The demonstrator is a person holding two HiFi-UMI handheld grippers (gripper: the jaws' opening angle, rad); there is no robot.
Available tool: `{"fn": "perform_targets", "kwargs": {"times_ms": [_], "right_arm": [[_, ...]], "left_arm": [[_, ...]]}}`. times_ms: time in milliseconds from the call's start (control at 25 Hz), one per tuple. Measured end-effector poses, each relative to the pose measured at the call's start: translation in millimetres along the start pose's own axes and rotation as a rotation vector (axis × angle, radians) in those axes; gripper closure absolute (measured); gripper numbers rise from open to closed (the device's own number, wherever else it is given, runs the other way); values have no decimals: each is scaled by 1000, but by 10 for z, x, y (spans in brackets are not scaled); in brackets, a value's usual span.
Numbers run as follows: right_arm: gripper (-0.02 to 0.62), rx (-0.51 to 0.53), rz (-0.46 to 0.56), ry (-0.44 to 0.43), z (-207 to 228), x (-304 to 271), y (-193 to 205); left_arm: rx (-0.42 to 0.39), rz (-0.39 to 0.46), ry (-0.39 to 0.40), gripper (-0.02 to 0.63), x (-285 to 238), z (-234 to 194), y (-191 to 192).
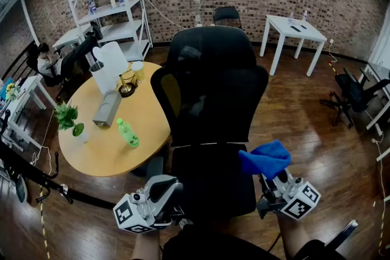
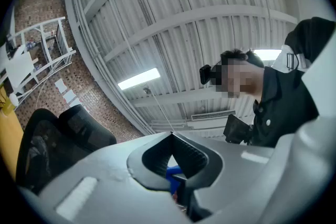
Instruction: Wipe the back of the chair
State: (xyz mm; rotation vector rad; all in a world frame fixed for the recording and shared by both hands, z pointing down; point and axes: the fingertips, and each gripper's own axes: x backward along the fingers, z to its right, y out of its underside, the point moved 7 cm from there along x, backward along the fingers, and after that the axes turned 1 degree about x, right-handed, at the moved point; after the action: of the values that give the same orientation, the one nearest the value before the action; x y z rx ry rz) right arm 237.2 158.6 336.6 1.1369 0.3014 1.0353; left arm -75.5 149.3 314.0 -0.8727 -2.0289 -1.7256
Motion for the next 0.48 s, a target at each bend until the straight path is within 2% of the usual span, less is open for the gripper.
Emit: {"fn": "perform_targets", "kwargs": {"times_ms": [280, 480], "right_arm": [[541, 113, 78, 47, 276, -1180, -213], [541, 108, 124, 40, 460, -1786, -424]], "left_arm": [[54, -26, 51, 614, 225, -924, -382], [74, -28, 54, 614, 212, -1289, -441]]}}
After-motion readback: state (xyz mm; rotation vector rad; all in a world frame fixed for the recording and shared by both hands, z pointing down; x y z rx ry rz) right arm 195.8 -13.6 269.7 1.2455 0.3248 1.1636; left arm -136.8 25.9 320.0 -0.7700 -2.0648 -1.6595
